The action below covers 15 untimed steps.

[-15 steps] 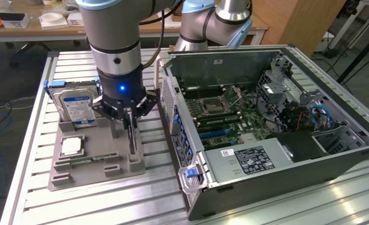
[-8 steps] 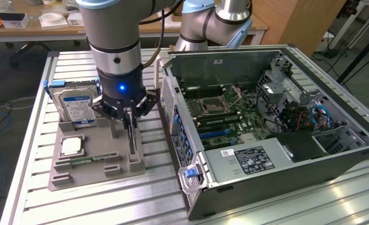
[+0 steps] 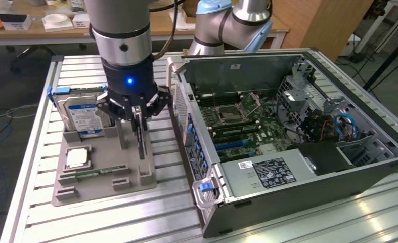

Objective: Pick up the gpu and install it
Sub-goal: 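Pick up the gpu and move the gpu toward the slot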

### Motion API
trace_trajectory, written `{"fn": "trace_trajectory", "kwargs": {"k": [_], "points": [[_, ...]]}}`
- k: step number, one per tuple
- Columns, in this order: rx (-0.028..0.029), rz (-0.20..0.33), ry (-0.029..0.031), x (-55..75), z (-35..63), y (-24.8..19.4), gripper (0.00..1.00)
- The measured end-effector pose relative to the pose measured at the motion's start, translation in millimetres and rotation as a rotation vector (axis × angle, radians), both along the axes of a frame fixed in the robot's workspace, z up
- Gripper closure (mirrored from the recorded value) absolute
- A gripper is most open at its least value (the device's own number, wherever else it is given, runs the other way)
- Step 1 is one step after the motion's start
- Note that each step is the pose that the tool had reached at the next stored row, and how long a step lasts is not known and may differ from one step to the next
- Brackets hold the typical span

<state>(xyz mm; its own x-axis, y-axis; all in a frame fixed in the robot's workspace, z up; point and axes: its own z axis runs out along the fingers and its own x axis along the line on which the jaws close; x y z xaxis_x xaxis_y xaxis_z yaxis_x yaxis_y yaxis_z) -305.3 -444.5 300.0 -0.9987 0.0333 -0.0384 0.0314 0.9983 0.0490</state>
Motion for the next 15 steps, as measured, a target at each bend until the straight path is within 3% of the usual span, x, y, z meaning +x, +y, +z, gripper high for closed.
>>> {"fn": "trace_trajectory", "kwargs": {"k": [5, 11, 13, 14, 15], "points": [[0.0013, 0.0, 0.0, 0.1, 11.4, 0.0, 0.74], [0.0009, 0.0, -0.0004, 0.1, 13.4, 0.0, 0.74], [-0.0013, 0.0, -0.0002, 0.0, 20.7, 0.0, 0.74], [-0.0013, 0.0, -0.0004, 0.0, 39.3, 0.0, 0.74], [-0.0012, 0.0, -0.0004, 0.0, 43.8, 0.0, 0.74]]}}
